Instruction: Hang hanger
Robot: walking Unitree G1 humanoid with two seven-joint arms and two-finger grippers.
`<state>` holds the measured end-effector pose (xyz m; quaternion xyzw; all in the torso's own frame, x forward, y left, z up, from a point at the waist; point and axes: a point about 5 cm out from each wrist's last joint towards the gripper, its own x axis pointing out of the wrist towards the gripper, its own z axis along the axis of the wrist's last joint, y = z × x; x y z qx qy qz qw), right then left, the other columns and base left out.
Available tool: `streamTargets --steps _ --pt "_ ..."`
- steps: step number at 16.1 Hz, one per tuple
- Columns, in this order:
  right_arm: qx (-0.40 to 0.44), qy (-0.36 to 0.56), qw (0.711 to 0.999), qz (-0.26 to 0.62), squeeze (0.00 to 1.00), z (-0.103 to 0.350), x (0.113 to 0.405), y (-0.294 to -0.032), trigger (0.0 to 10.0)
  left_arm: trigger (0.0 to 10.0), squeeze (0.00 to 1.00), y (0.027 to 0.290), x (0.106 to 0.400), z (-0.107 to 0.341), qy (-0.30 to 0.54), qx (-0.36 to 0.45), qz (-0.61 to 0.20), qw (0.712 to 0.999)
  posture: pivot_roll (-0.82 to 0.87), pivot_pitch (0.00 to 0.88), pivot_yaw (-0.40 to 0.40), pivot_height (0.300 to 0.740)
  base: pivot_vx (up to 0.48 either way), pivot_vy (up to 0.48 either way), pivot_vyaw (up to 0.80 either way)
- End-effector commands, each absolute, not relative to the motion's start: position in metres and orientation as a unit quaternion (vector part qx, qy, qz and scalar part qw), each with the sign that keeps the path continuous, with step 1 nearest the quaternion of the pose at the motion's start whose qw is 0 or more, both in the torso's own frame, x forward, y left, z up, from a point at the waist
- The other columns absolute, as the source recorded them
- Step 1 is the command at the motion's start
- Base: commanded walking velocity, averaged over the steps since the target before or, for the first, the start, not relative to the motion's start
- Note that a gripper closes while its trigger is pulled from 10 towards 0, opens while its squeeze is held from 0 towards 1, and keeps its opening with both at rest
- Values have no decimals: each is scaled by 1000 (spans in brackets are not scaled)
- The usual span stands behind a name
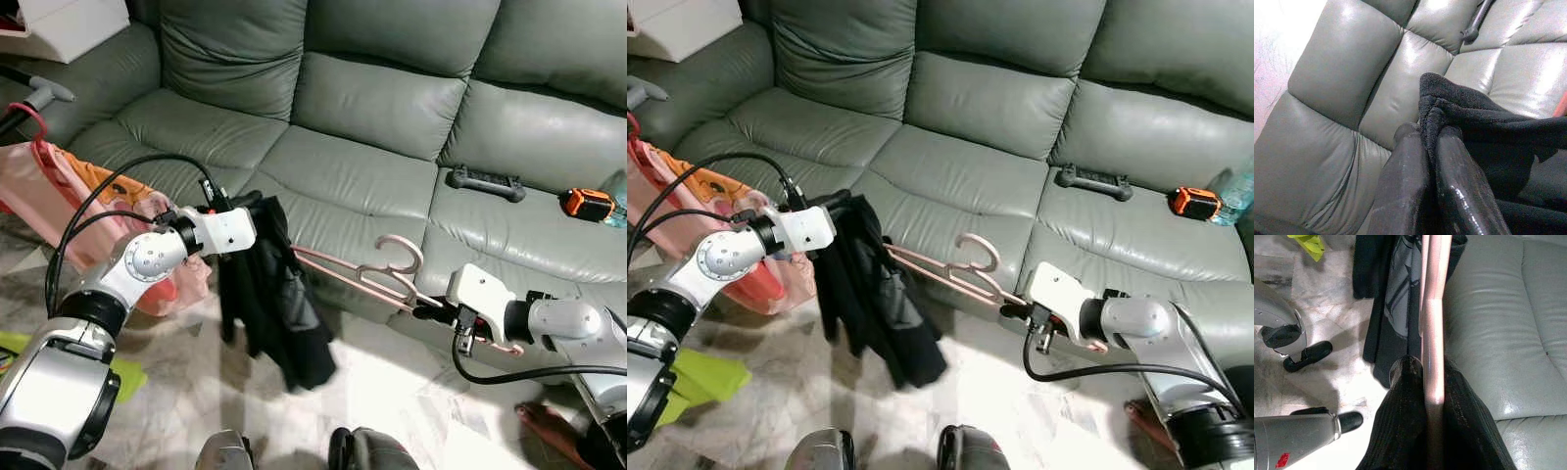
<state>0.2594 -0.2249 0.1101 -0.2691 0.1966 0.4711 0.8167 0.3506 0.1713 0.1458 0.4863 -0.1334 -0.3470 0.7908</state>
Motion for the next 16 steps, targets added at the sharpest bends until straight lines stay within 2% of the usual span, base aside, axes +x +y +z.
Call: streamTargets --steps 1,6,10,13,15,16 --pt "-274 201 809 479 0 114 258 -227 10000 10000 0 176 354 157 -150 495 -332 789 -65 111 9 740 0 0 0" --pt "-254 211 806 492 0 114 254 -223 10000 10000 0 175 353 159 -171 506 -328 779 -61 111 7 740 0 0 0" --pt "-226 233 816 479 0 103 251 -229 10000 10000 0 174 354 168 -195 491 -315 788 -58 112 5 740 0 0 0" --pt "-227 248 808 484 0 98 245 -230 10000 10000 0 181 356 169 -191 509 -292 787 -58 112 5 740 0 0 0" --pt "-292 219 835 411 0 102 262 -245 10000 10000 0 185 353 155 -151 515 -315 783 -59 110 5 740 0 0 0" --pt "-292 204 847 395 0 106 267 -245 10000 10000 0 186 352 151 -145 515 -318 783 -62 110 7 740 0 0 0"
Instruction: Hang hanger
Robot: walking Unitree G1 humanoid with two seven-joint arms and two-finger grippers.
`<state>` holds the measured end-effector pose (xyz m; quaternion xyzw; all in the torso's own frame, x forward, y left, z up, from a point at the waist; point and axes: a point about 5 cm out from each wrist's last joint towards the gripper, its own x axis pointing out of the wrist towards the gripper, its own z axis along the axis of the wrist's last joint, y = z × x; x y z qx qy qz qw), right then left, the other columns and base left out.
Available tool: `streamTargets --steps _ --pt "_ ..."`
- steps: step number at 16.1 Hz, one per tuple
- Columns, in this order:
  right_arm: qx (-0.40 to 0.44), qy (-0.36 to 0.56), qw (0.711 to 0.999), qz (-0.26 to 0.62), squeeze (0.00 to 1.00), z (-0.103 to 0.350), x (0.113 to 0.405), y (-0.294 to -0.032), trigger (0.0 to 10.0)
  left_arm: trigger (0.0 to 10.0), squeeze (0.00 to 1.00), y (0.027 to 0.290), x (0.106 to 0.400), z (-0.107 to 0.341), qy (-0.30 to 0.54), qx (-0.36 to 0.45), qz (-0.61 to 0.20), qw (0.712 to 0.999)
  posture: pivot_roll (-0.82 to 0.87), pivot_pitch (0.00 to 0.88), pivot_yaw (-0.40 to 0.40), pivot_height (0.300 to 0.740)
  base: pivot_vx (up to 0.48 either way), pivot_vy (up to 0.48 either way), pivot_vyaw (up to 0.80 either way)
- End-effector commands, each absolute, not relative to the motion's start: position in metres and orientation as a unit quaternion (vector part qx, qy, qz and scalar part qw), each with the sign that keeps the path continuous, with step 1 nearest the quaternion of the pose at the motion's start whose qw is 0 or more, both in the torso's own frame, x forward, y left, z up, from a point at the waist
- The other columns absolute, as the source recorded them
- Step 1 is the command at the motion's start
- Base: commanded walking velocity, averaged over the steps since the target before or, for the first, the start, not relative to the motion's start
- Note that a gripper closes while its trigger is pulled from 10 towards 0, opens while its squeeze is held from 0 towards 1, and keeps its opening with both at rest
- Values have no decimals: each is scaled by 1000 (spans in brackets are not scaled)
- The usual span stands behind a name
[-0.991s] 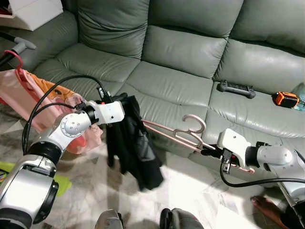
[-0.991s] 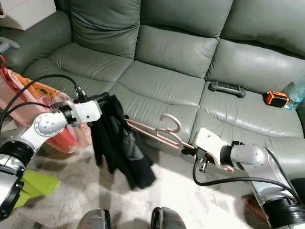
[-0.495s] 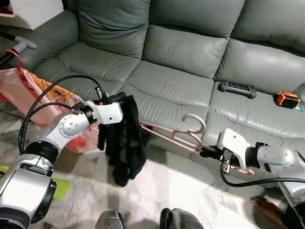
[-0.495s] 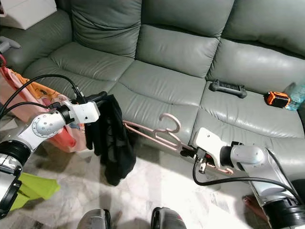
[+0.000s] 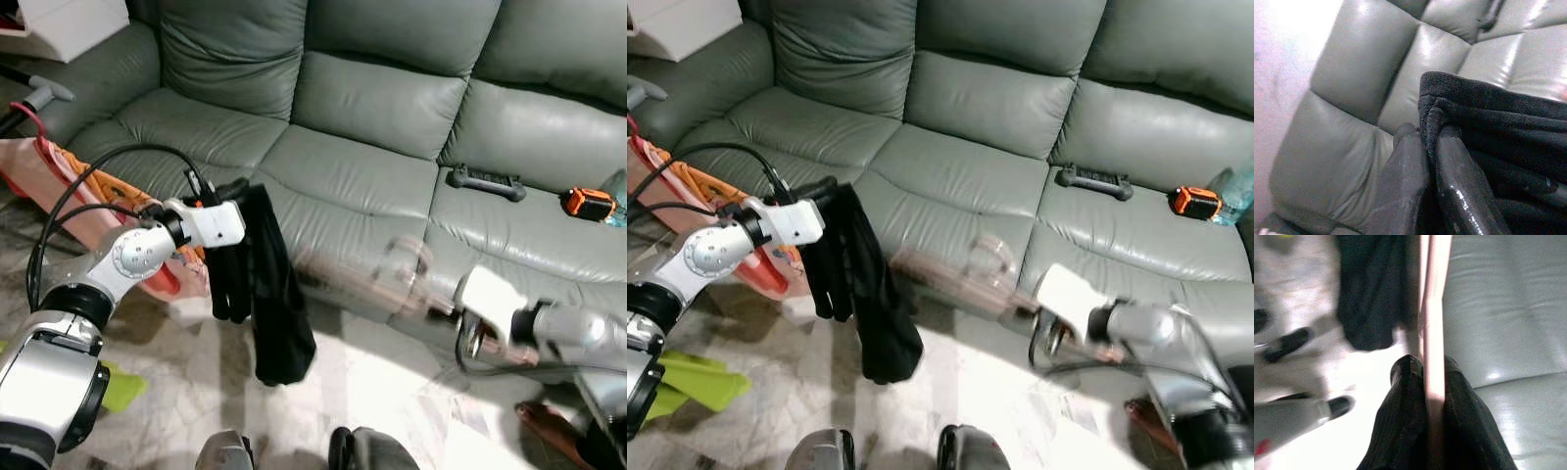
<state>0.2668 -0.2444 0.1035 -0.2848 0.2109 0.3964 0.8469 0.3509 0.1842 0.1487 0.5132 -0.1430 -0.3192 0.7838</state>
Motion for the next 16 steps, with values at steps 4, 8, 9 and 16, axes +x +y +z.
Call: streamTargets --steps 4,8,9,16 --pt "-244 159 845 449 0 135 263 -240 10000 10000 0 183 343 127 -127 526 -319 778 -65 108 6 740 0 0 0" --pt "-225 124 851 458 0 173 273 -243 10000 10000 0 180 344 127 -136 527 -314 778 -79 105 4 740 0 0 0" --pt "-220 125 843 475 0 176 271 -238 10000 10000 0 177 345 128 -143 526 -309 779 -84 105 4 740 0 0 0" --pt "-179 190 808 529 0 150 246 -227 10000 10000 0 172 349 148 -203 521 -284 779 -76 106 7 740 0 0 0"
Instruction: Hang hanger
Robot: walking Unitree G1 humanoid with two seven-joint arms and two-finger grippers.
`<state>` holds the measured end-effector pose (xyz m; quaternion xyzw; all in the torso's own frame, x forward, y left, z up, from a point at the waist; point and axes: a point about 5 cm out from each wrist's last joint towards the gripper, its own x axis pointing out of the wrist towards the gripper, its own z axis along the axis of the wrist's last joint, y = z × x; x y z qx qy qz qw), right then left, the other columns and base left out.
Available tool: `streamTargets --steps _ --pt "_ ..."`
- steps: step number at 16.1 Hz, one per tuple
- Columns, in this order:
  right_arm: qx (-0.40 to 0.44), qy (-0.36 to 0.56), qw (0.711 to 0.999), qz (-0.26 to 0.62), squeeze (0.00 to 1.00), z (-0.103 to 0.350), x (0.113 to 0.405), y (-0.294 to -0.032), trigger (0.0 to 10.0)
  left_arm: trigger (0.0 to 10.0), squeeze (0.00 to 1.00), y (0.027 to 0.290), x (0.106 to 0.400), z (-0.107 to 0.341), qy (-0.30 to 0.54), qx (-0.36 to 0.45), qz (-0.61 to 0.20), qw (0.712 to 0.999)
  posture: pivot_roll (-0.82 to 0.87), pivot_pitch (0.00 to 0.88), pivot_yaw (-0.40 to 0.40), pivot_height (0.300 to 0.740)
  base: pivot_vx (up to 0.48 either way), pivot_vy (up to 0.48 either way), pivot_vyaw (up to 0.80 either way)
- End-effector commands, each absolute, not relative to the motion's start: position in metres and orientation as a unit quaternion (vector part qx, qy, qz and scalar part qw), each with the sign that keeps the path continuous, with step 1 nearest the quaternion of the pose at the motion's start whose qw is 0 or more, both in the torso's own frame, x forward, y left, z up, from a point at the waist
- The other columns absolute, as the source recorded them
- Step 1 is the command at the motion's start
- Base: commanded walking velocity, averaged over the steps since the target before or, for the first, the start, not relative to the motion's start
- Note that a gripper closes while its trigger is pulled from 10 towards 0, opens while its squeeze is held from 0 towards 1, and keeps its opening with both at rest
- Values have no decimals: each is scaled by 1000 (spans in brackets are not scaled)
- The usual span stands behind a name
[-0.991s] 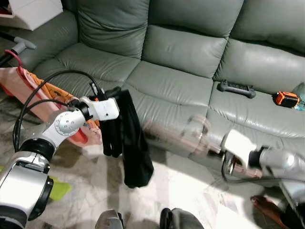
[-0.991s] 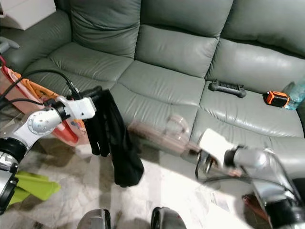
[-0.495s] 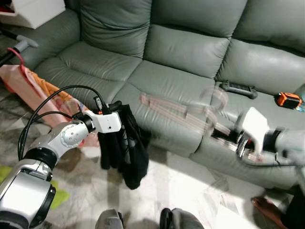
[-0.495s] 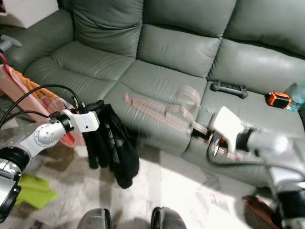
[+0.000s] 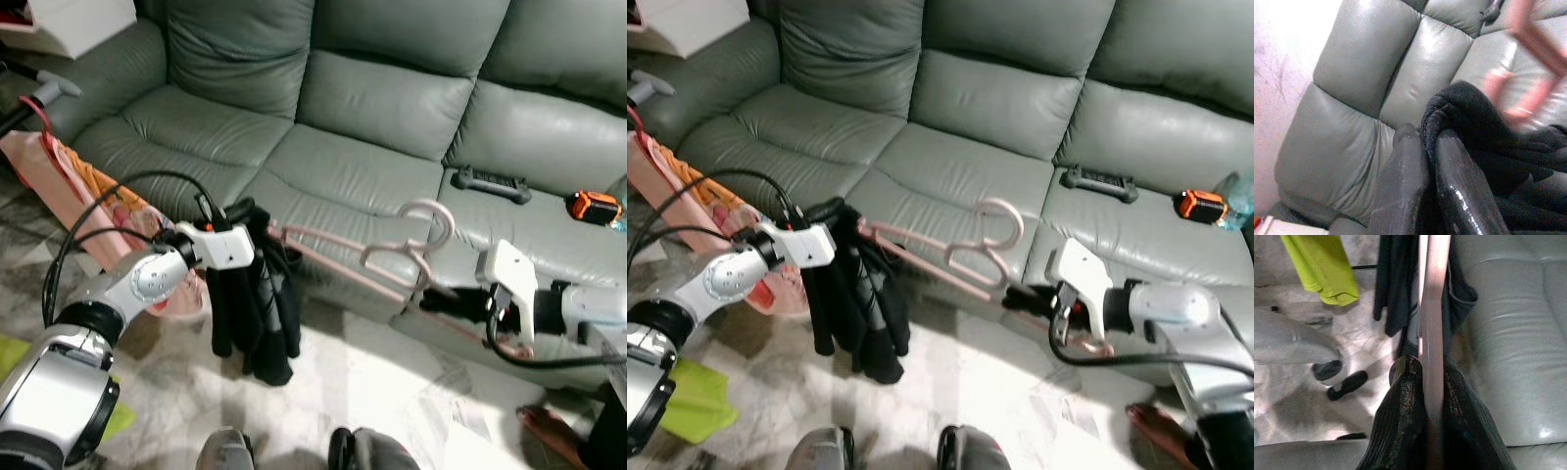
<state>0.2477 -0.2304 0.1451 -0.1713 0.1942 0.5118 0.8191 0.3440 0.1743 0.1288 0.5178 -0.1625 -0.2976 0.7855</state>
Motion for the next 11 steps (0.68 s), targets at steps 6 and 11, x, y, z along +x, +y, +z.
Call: streamTargets --steps 6,11 --pt "-168 199 809 527 0 152 243 -228 10000 10000 0 175 348 151 -212 527 -288 771 -77 106 9 740 0 0 0" --pt "-202 189 837 472 0 174 251 -256 10000 10000 0 185 347 145 -191 540 -285 769 -83 106 14 740 0 0 0"
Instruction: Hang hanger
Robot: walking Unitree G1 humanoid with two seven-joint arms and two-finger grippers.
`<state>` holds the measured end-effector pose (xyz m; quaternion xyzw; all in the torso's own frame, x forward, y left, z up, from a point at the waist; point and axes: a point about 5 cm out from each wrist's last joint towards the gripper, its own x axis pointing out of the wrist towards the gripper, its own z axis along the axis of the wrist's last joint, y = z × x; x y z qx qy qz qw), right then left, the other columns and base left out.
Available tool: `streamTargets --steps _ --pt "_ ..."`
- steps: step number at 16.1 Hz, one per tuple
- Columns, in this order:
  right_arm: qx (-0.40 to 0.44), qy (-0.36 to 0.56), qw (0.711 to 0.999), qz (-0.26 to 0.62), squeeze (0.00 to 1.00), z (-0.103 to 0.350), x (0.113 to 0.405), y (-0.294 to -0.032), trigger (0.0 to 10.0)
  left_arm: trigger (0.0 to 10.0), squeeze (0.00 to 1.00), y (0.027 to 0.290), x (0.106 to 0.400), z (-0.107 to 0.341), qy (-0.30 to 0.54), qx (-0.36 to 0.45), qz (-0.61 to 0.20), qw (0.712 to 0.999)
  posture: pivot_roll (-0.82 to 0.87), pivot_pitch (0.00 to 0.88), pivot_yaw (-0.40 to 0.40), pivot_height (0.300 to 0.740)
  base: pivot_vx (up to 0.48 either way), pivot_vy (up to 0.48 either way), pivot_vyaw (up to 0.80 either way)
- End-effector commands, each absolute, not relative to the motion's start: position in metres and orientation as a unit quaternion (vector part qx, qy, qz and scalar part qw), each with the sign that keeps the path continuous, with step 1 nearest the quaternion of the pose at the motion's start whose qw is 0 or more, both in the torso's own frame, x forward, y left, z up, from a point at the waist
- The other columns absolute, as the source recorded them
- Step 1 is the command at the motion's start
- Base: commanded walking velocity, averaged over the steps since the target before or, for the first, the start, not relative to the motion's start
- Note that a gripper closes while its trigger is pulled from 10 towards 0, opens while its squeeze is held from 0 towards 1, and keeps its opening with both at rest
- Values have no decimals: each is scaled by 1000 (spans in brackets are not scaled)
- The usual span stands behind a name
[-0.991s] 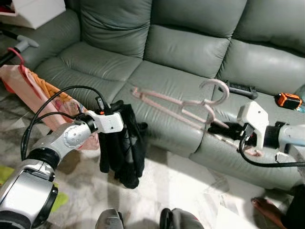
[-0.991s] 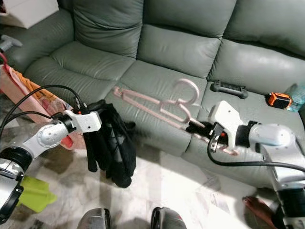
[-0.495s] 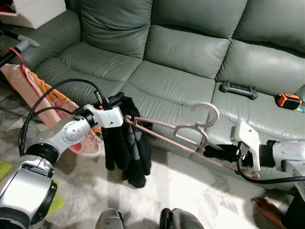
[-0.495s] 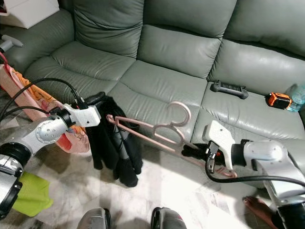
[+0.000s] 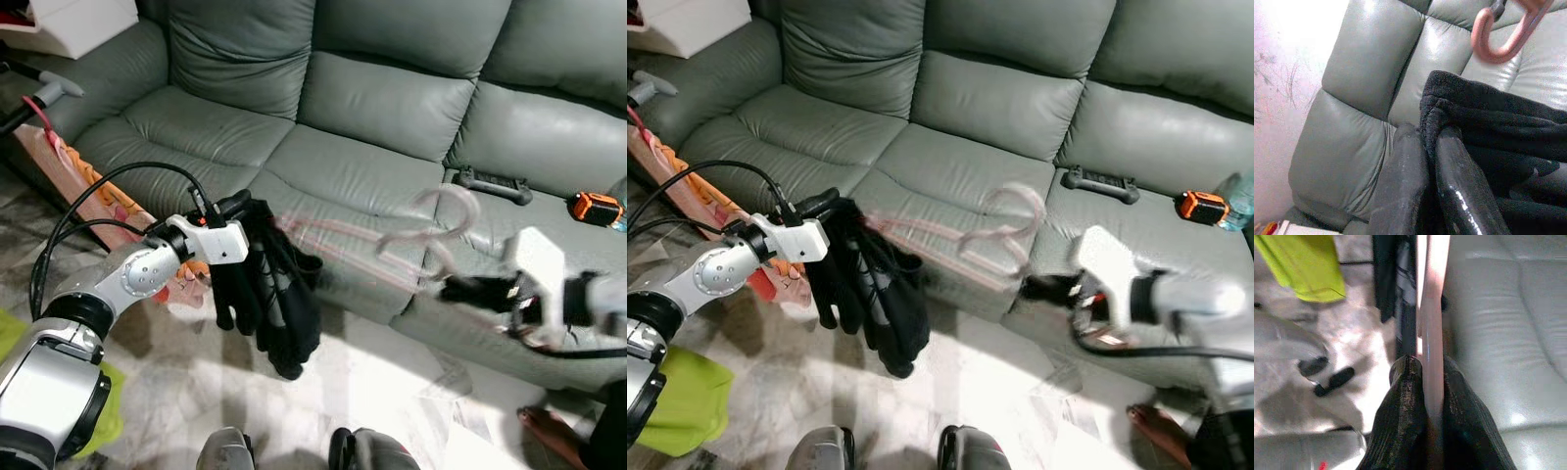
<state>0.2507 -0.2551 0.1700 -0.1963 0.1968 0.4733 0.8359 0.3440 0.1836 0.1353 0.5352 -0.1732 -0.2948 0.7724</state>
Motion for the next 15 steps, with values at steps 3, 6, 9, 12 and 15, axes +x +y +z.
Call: streamTargets --steps 3,6,9,12,15 --pt "-234 217 839 441 0 164 256 -267 10000 10000 0 184 346 144 -189 535 -289 771 -87 107 15 740 0 0 0" --pt "-243 244 826 446 0 137 257 -264 10000 10000 0 173 343 146 -215 519 -309 767 -73 109 12 740 0 0 0" --pt "-241 246 824 451 0 130 262 -262 10000 10000 0 170 340 146 -226 512 -321 764 -66 110 10 740 0 0 0" --pt "-250 243 813 466 0 127 264 -258 10000 10000 0 164 335 141 -231 501 -339 762 -63 113 10 740 0 0 0" --pt "-249 232 816 467 0 132 267 -257 10000 10000 0 162 332 137 -231 495 -347 763 -63 113 11 740 0 0 0"
